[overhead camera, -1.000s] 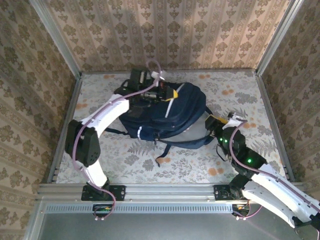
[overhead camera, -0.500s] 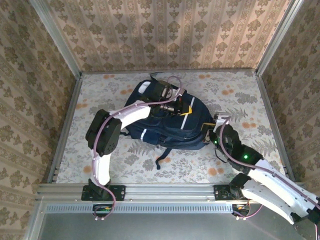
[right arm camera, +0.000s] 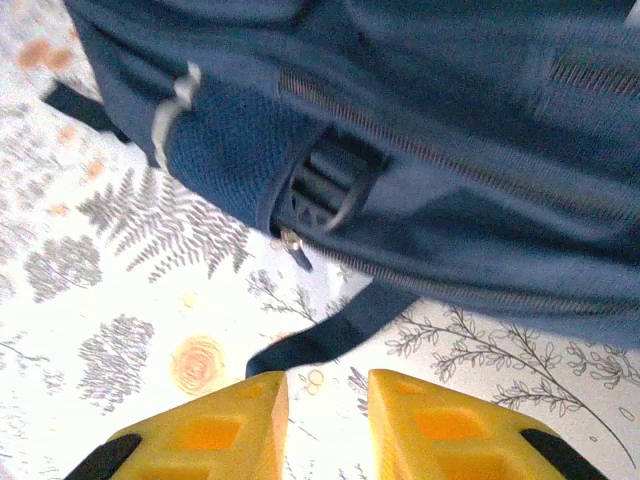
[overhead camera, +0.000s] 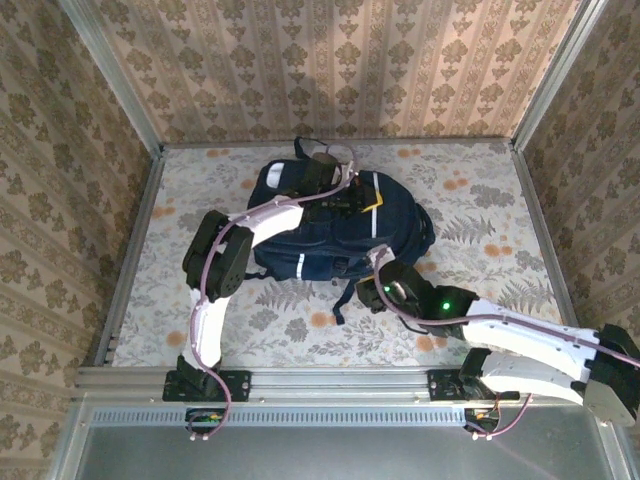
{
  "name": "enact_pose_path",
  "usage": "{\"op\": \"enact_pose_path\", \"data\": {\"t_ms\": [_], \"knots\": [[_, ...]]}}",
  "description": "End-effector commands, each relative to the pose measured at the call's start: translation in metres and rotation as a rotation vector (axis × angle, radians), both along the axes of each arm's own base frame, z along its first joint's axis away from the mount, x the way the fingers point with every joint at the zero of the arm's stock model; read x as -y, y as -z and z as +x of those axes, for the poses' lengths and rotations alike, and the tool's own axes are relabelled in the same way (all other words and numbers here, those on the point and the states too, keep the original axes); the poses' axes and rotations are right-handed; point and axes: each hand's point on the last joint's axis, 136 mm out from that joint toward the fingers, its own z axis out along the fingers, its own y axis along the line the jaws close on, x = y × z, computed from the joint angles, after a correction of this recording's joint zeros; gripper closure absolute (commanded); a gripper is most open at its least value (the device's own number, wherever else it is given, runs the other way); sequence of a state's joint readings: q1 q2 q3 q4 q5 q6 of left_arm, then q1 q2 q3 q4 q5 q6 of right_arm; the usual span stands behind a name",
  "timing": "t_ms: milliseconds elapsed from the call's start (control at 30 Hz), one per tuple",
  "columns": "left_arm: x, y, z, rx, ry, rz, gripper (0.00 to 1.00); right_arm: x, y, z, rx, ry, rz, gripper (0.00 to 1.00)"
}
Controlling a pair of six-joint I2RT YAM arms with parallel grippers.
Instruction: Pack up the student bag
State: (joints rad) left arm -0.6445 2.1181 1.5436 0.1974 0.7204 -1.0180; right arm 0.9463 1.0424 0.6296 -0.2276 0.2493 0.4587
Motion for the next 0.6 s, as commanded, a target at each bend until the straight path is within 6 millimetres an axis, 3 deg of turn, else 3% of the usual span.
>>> {"op": "enact_pose_path", "data": {"t_ms": [0,100,200,300,567], "knots": [[-0.027,0.008,0.055,-0.001,-0.157,-0.014,1.0,0.007,-0.004,0.017,0.063,0.099,-0.031,0.66],[-0.038,0.009,0.071,-0.02,-0.22,-0.016,0.99,0.009,-0.005,0.027,0.114,0.134,-0.039,0.56],[-0.049,0.0,0.075,-0.013,-0.252,-0.026,0.71,-0.01,-0.001,0.029,0.206,0.009,-0.022,0.48],[-0.065,-0.017,0.072,0.01,-0.274,-0.047,0.54,-0.015,0.001,0.033,0.314,-0.037,-0.009,0.48],[-0.111,-0.075,0.042,0.094,-0.318,-0.085,0.4,-0.044,0.03,0.052,0.354,-0.104,-0.103,0.52]]}}
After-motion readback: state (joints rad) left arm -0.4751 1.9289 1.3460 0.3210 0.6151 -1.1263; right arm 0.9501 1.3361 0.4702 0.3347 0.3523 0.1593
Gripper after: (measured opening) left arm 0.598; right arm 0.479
